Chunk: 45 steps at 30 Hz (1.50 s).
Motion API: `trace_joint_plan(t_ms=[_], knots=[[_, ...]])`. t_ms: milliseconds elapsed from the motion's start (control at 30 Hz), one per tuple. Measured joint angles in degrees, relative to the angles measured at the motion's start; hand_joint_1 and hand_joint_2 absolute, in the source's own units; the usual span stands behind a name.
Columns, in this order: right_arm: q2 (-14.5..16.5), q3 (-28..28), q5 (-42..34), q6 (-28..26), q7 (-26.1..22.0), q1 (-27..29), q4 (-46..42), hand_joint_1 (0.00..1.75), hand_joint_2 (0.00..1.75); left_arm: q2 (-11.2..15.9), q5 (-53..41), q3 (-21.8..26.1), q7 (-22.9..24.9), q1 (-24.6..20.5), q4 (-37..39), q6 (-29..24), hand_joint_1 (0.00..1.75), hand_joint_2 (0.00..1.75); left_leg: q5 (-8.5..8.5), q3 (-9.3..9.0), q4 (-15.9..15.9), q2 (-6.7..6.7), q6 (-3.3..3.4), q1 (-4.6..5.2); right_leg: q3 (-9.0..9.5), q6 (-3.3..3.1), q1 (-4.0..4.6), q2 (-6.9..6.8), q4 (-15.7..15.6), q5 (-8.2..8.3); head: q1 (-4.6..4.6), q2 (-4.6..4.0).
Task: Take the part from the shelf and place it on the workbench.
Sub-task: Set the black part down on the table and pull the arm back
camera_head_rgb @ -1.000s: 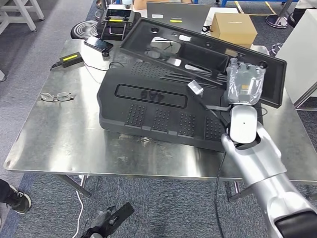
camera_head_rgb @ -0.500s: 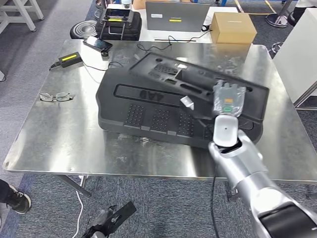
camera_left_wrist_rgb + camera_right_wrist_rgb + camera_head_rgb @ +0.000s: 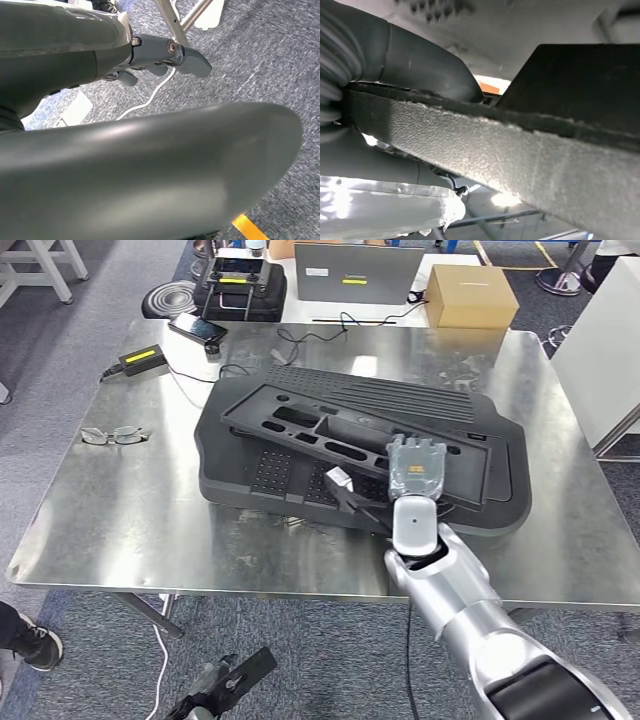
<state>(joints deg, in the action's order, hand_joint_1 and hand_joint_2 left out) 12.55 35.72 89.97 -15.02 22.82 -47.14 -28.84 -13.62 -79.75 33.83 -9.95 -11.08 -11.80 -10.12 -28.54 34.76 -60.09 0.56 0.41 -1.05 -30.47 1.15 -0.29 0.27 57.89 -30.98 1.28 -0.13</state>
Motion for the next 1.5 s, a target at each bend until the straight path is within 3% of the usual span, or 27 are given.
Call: trace_joint_plan(t_ms=[33,133,267,567,967,1267,1500], knots=[[0.35,0.04,0.01,-0.15,-0.21,0.26,0.22,0.0,1.75,0.0,0.02,-0.04,-0.01,0.01,0.0,0.0,0.0,0.0,0.0,0.0,0.0,0.0,0.0,0.0,0.0,0.0,0.0,0.0,0.0,0.0,0.0,0.0],[1.17,0.19,0.01,-0.72,-1.15,0.78,0.88,0.0,1.75,0.0,0.04,-0.23,-0.05,0.01,0.0,-0.03,0.0,0.0,0.0,0.0,0.0,0.0,0.0,-0.01,-0.01,0.0,0.01,0.01,0.0,0.0,0.01,0.0],[1.46,0.43,-0.01,-0.59,-3.62,0.55,1.32,0.0,0.0,0.0,0.04,-0.41,-0.06,0.03,0.0,-0.11,0.0,0.0,0.0,0.0,0.0,0.0,0.0,-0.02,-0.01,0.0,0.01,0.0,0.0,0.0,0.01,0.0],[1.13,0.66,-1.54,6.77,-12.65,-3.37,0.21,0.0,0.0,0.07,1.38,-0.44,-0.78,0.38,0.0,-1.9,0.0,0.0,0.02,-0.02,0.0,-0.01,-0.01,-0.01,0.01,0.0,0.0,0.01,0.01,0.01,0.01,0.0],[0.51,1.2,-2.67,11.45,-14.64,-5.04,-3.27,0.0,0.0,0.11,2.57,-0.38,-1.16,0.78,0.0,-2.11,0.0,0.0,0.02,-0.01,0.0,-0.01,-0.01,-0.01,0.01,0.0,0.01,0.01,0.01,0.0,0.01,0.0],[-2.39,6.95,-14.11,34.04,-21.48,-8.67,-11.79,0.0,0.0,0.64,6.86,0.92,-2.88,2.36,0.0,-2.6,0.0,0.0,0.02,-0.01,0.0,-0.01,-0.01,-0.01,-0.01,0.0,0.01,0.0,0.01,0.0,0.01,0.0],[-7.56,15.5,-32.68,46.42,-26.18,-13.29,-19.25,0.0,0.0,1.07,7.38,1.76,-3.37,3.01,0.0,-2.66,0.0,0.0,0.02,-0.01,0.0,0.0,-0.01,0.0,0.0,0.0,0.0,-0.01,0.01,0.01,0.01,0.0]])
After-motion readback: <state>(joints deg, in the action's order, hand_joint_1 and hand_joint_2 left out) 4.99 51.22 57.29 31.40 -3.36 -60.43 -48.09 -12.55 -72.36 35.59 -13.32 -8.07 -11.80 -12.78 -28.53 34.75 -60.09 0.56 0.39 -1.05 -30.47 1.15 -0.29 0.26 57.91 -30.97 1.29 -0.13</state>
